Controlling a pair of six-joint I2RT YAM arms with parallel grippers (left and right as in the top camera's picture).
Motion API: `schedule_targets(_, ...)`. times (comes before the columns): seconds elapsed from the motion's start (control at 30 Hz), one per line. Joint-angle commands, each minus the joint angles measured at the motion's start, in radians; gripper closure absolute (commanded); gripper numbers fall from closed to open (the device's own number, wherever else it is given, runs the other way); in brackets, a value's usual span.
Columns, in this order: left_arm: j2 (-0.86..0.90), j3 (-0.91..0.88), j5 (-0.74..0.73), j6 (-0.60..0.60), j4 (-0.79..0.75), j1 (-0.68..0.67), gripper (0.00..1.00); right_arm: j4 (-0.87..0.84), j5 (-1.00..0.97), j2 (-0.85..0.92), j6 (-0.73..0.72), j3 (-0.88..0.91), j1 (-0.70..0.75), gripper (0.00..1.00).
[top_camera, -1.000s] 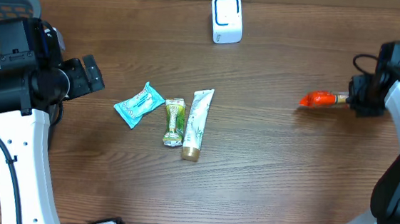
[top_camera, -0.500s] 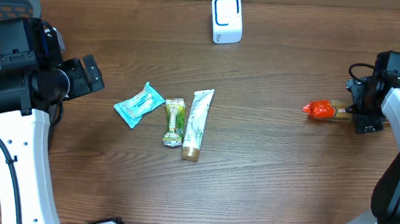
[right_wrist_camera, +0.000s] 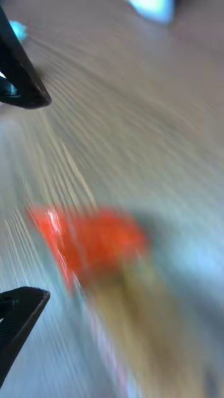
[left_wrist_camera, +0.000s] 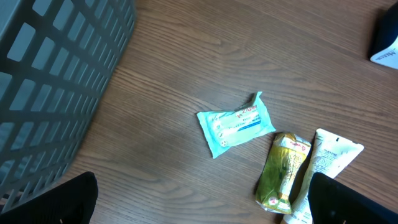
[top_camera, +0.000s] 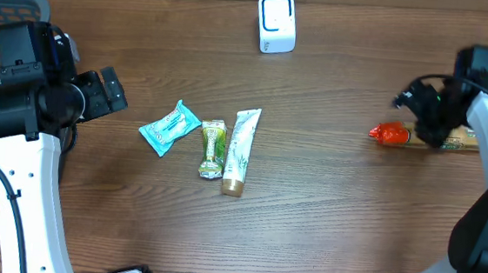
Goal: Scan the item barcode
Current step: 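Release the spaghetti pack and move the right gripper toward the white tube, then grasp the white tube with the right gripper and lift it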
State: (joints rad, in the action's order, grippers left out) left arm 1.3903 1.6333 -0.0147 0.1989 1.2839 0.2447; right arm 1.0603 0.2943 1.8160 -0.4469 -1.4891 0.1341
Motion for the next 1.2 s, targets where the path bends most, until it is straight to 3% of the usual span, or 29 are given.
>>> schedule_targets(0.0,-0.003,0.018,-0.004,-0.019,-0.002,0.004,0.00,0.002,0.157,-0.047,0.115,-0.059,-0.127,0.09)
schedule_targets(0.33,-0.003,0.018,-0.004,-0.019,-0.002,0.004,0.00,-0.147,0.035,-0.002,-0.038,-0.055,-0.474,0.10)
schedule_targets(0.43,-0.003,0.018,-0.004,-0.019,-0.002,0.004,0.00,-0.167,0.013,0.019,-0.055,-0.054,-0.547,0.01)
schedule_targets(0.57,-0.003,0.018,-0.004,-0.019,-0.002,0.004,0.00,-0.175,-0.021,0.053,-0.055,-0.047,-0.626,0.00)
schedule_targets(1.17,-0.003,0.018,-0.004,-0.019,-0.002,0.004,0.00,-0.304,0.065,0.281,-0.142,-0.037,-0.740,0.00)
